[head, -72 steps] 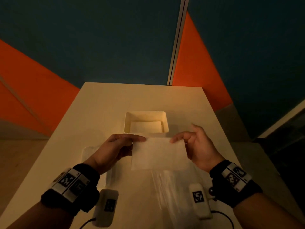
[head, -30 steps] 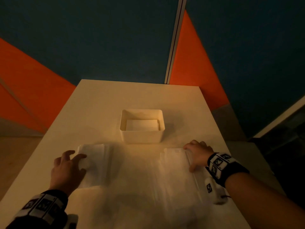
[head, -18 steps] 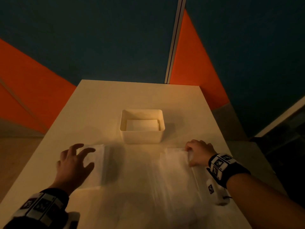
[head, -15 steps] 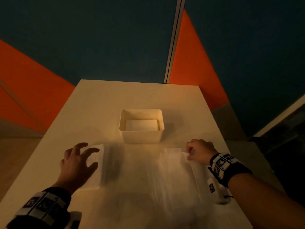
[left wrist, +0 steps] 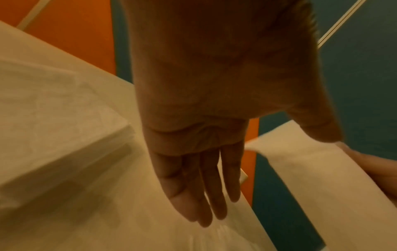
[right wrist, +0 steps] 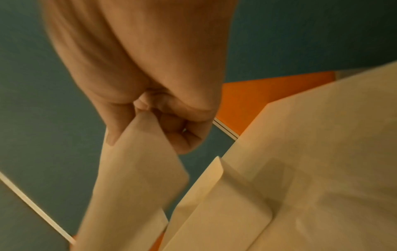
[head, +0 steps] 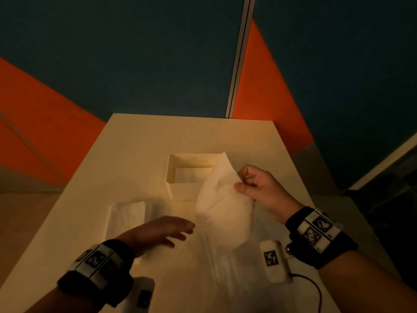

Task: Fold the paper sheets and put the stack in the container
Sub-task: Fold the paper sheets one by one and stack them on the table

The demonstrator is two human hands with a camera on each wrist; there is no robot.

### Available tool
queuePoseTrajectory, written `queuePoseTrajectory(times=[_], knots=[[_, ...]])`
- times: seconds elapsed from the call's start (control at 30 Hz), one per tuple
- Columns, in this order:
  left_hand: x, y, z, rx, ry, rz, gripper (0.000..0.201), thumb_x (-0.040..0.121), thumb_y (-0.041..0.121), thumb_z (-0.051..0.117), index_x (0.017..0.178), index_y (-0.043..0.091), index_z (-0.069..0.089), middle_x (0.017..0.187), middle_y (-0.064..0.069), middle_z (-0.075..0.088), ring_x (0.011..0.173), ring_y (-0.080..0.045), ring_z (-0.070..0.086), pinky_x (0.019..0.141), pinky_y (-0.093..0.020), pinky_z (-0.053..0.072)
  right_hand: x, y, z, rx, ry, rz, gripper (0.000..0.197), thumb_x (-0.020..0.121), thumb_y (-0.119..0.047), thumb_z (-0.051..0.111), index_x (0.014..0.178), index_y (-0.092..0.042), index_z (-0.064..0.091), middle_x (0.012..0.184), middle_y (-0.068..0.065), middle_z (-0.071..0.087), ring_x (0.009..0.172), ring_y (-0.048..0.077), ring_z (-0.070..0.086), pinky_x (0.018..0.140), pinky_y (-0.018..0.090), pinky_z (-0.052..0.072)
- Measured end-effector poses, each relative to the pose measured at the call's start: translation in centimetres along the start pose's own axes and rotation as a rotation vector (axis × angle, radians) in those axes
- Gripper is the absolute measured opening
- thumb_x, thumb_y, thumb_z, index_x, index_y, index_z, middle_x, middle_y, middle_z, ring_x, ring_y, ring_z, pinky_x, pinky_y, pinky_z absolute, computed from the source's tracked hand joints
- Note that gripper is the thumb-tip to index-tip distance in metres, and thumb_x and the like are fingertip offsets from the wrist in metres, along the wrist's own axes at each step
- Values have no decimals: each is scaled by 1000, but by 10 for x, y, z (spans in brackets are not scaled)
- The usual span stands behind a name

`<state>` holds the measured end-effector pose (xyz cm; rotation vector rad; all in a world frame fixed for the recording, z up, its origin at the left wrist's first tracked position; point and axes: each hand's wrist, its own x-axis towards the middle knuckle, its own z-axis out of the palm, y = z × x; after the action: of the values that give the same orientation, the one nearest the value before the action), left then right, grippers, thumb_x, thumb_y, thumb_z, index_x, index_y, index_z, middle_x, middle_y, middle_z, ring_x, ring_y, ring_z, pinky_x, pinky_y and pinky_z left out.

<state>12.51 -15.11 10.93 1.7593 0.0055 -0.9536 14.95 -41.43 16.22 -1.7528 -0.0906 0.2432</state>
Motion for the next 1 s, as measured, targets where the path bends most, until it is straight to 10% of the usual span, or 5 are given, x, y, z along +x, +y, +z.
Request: queuePoseTrajectory(times=[0.3, 0.47, 0.63, 0.83, 1.0], knots=[[-2, 28, 1, -390, 164, 353, 67, 54, 45, 87, 111, 17, 67, 100, -16, 68, 82, -24, 64, 65, -32, 55, -9, 7, 19, 328, 129, 114, 7, 91, -3, 56, 91, -10, 55, 82, 14, 67, 70, 22, 63, 59, 30, 51], [-7, 39, 1, -437, 213, 379, 32, 89, 4, 54, 115, 21, 62, 110, -23, 67, 93, -33, 63, 86, -47, 52, -15, 14, 14, 406, 76, 136, 26, 85, 4, 58, 104, -12, 64, 87, 13, 71, 77, 23, 68, 62, 31, 55], [-6, 38, 2, -382, 256, 404, 15, 83, 19, 68, 95, 13, 75, 97, -21, 67, 89, -34, 58, 84, -47, 49, -12, 15, 13, 439, 113, 151, 22, 87, 4, 55, 98, -9, 70, 86, 7, 74, 77, 20, 69, 63, 30, 57], [-8, 38, 1, -338, 241, 411, 39, 94, 0, 40, 84, 10, 77, 102, -6, 72, 83, -26, 63, 72, -31, 56, -15, 9, 5, 512, 42, 254, 49, 93, -22, 30, 67, -7, 69, 75, 9, 62, 68, 22, 54, 58, 28, 42], [-13, 37, -2, -314, 150, 390, 37, 96, 18, 40, 93, 15, 77, 105, -4, 70, 87, -26, 66, 78, -35, 57, -15, 11, 12, 222, -1, 165, 22, 83, 3, 62, 67, -11, 68, 78, 6, 64, 71, 15, 62, 58, 22, 49]])
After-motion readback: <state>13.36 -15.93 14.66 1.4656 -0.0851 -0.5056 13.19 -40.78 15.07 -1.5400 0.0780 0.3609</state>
